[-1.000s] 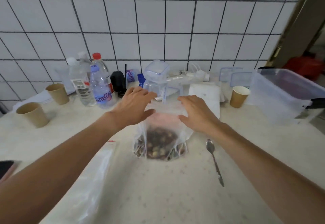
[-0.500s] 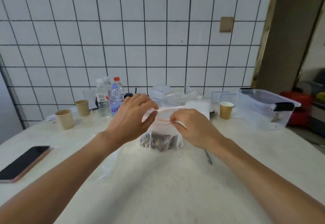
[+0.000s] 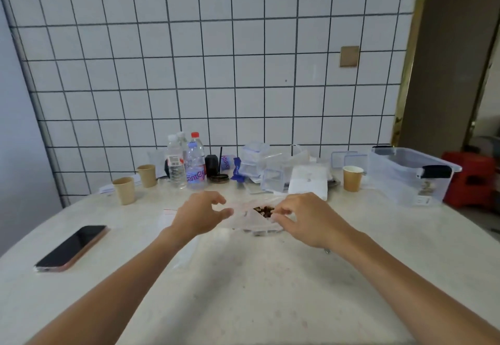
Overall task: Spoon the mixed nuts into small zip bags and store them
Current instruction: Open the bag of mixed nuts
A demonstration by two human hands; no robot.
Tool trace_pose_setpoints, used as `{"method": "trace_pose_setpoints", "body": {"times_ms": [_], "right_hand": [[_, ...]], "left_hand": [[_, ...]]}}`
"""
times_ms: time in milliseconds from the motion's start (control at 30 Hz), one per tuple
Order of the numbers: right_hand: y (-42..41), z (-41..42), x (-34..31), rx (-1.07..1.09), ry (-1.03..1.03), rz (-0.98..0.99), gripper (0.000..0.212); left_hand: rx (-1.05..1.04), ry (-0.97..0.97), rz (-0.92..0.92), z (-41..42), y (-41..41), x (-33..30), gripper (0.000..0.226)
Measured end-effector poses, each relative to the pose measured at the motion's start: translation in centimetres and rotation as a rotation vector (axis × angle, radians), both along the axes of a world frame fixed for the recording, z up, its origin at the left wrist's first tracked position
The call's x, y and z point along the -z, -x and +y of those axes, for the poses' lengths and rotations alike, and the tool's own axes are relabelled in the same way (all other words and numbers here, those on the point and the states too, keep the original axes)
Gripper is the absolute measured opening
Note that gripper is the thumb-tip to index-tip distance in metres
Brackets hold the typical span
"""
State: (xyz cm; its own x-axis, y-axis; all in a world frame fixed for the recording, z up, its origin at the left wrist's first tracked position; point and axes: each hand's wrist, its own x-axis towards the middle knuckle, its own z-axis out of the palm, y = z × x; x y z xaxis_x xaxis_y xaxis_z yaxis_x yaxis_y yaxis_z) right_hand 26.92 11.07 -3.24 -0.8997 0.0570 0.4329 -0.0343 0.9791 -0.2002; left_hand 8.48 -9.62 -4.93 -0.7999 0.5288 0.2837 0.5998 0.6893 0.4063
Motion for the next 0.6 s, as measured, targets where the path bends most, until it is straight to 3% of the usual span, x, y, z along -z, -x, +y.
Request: {"method": "trace_pose_setpoints", "body": {"times_ms": [167,267,333,467,600], "right_hand": [[1.7,1.6,0.4,0.107,0.009,0.148,0.03],[2.9,2.8,1.1,0.205,-0.007,0.003,0.058],[3.7,3.3,1.9,0.301,-0.03,-0.098,0.064],[5.0,4.3,3.3,0.438,0.227,-0.037,0.025],[5.8,5.1,4.3,0.461,0.694,0.201,0.027]], "left_hand": [[-0.062,-0.164,-0.038,1.6,1.2,2.7,0.078],[0.015,-0.063,-0.114,2.4,1.8,3.8,0.095],[0.011,0.021,-0.066,2.7,2.1,4.7,0.079],[-0.137,-0.205,-0.076,3.1,2.5,5.2,0.031],[-0.164,-0.7,-0.473,3.3,2.7,5.0,0.024]]}}
